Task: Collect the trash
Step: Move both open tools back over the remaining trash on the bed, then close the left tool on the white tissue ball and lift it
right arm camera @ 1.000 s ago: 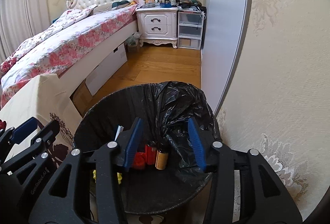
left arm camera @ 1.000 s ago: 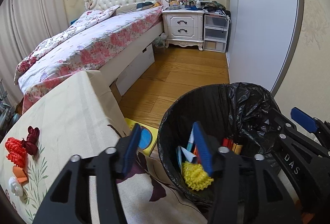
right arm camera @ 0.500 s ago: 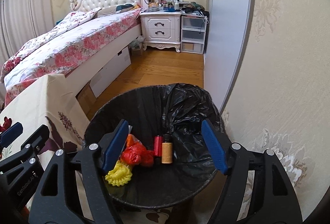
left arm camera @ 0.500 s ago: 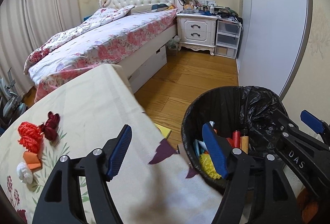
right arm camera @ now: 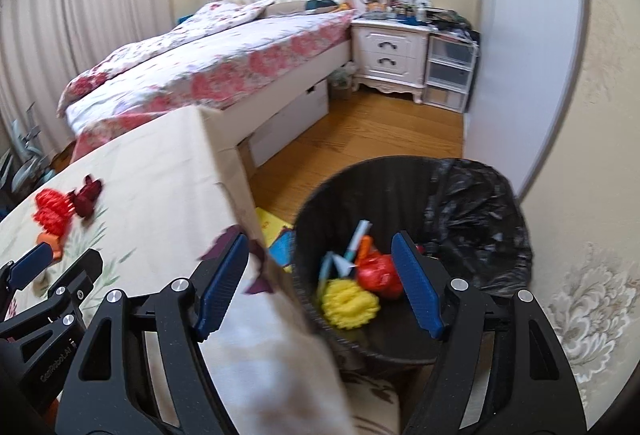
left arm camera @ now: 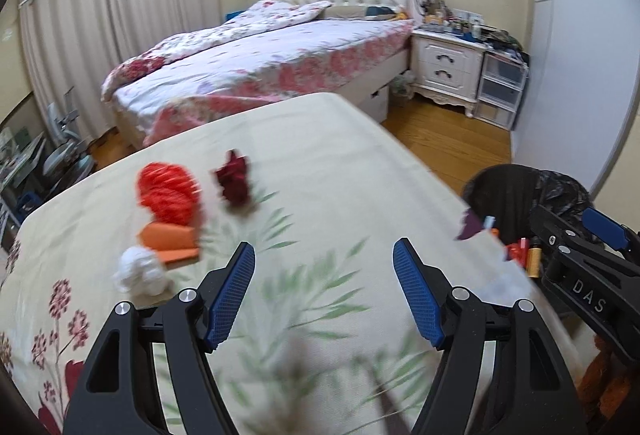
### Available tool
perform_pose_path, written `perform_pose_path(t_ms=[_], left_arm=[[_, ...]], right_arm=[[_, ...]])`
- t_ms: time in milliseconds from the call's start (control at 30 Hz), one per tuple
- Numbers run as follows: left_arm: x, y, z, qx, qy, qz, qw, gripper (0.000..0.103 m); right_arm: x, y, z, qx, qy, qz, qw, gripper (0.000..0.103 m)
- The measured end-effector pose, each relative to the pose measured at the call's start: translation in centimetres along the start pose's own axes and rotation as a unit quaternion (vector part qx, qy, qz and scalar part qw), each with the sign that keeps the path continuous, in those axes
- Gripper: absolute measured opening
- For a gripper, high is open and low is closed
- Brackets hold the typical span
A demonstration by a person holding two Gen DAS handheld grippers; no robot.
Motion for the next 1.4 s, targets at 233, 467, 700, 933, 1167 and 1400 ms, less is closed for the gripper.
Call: perform_pose_path(t_ms=[233,467,700,933,1167,1400], left_arm=[[-0.3,1.7,5.9,-0.046,-0.058,0.01,0.9972,0.07],[0.4,2.1,10.2,-0.078,-0.09,0.021,0.9927,0.072],[2.0,1.6,11.8,-0.076,-0.084,0.037,0.9929,0.071],[2.2,2.3,12.2,-0.071,-0.057,0.05,0.9947,0.038],[0.4,3.0,14.1,-0.082,-0.065,0.036,0.9939,0.036],[-1.4,4.6,18.8,-0.111,-0.105,0.036,0.9875,0.036]], right_arm=[[0.0,0.9,5.4,-0.046,-0.047,0.018,0.998,0.072],[0.3,1.4,9.1,-0.073,-0.074,0.032,0.994,0.072],[0.6,1.4,10.9,-0.087,-0.081,0.038,0.992,0.073],[0.9,1.3,12.1,-0.097,-0.089,0.043,0.99,0.073],[0.6,1.6,14.7,-0.118,-0.104,0.043,0.987,0.073],[-0.3,2.0,18.7,-0.15,-0.131,0.042,0.979,0.073]])
Point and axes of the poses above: each gripper's, at about its wrist camera, not at the fingertips, and x roughly the way its jaws point, z to its left, y to its underside, the point moved 1 cm from there along x, roughly the way its jaws point, and after that the axes turned 3 degrees about y, right-handed, at the moved point
